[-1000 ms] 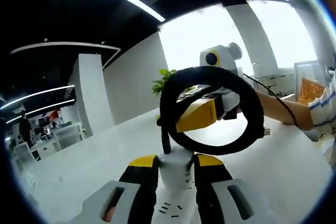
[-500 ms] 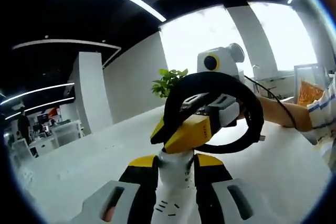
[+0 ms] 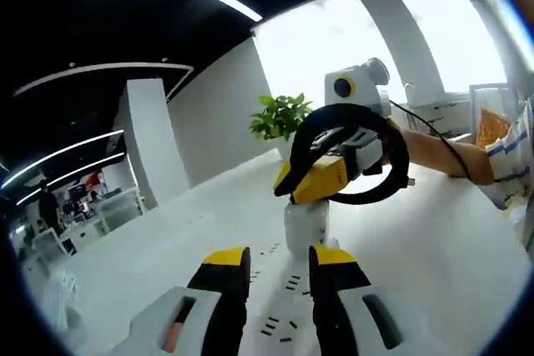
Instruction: Straighten the power strip on the desk, plug the charger into it
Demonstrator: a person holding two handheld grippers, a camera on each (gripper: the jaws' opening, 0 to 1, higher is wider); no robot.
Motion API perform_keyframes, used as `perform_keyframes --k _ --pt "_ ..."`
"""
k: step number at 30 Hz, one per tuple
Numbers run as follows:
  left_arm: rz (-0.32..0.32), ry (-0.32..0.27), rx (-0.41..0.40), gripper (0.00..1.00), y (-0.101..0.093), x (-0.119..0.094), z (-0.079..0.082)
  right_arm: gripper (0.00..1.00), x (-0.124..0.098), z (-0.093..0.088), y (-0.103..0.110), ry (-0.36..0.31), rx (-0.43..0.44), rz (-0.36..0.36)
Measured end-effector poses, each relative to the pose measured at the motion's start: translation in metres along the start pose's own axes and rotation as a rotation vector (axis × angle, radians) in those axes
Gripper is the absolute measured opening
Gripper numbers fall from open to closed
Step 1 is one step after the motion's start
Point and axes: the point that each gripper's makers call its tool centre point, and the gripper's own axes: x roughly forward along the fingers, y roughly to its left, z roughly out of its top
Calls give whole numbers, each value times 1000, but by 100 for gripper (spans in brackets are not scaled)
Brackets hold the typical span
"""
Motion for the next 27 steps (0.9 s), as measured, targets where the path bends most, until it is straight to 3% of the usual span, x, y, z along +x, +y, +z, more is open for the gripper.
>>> perform_keyframes --k 6,12,16,20,27 --pt "9 9 72 29 8 -26 2 11 -1 -1 2 1 -1 -1" --pt "24 58 128 30 13 -56 -17 11 0 -1 6 8 -2 1" --pt "56 49 48 30 16 -62 -22 11 0 0 7 -6 10 2" --pt "45 33 -23 29 15 -60 -22 11 -1 -1 0 -24 45 -29" --pt "53 44 -44 29 16 -58 -25 10 -3 0 0 -19 39 -28"
